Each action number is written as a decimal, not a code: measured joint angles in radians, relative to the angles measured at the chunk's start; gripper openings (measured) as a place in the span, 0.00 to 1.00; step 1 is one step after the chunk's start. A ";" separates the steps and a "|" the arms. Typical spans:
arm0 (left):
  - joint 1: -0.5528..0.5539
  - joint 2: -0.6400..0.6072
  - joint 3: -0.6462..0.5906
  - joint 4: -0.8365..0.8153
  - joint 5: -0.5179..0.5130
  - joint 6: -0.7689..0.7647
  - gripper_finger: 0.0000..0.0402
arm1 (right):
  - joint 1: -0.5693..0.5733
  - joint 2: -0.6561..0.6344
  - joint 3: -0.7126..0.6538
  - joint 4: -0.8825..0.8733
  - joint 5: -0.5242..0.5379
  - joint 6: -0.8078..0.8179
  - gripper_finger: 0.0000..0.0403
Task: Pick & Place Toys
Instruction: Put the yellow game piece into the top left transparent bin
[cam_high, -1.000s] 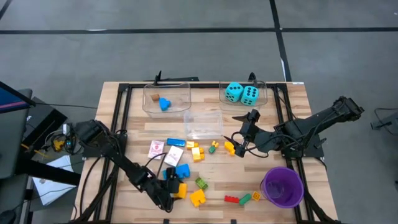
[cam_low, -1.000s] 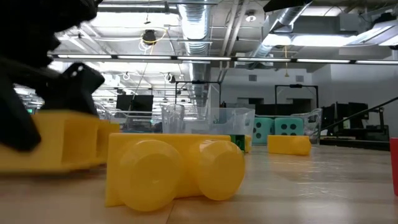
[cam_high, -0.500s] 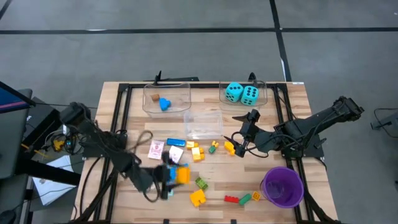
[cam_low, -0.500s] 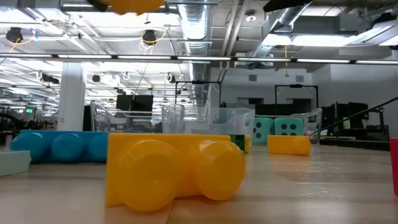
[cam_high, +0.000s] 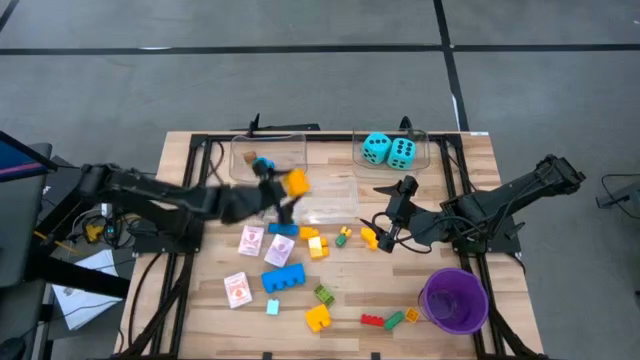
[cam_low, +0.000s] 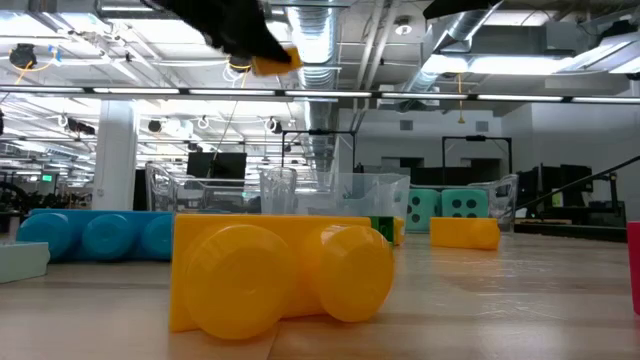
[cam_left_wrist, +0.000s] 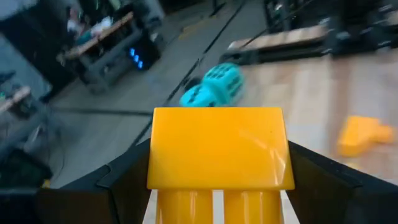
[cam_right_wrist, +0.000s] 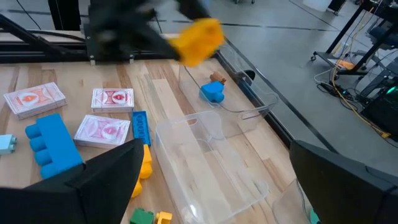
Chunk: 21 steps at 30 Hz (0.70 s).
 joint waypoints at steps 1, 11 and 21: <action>0.047 0.000 0.000 -0.002 0.033 -0.001 0.73 | 0.000 0.000 0.000 -0.001 0.000 -0.001 0.98; 0.440 0.022 -0.056 -0.025 0.318 -0.058 0.73 | 0.000 0.000 0.000 -0.006 0.000 -0.003 0.98; 0.638 0.030 -0.187 0.047 0.388 -0.216 0.73 | 0.000 0.000 0.000 0.003 0.000 -0.003 0.98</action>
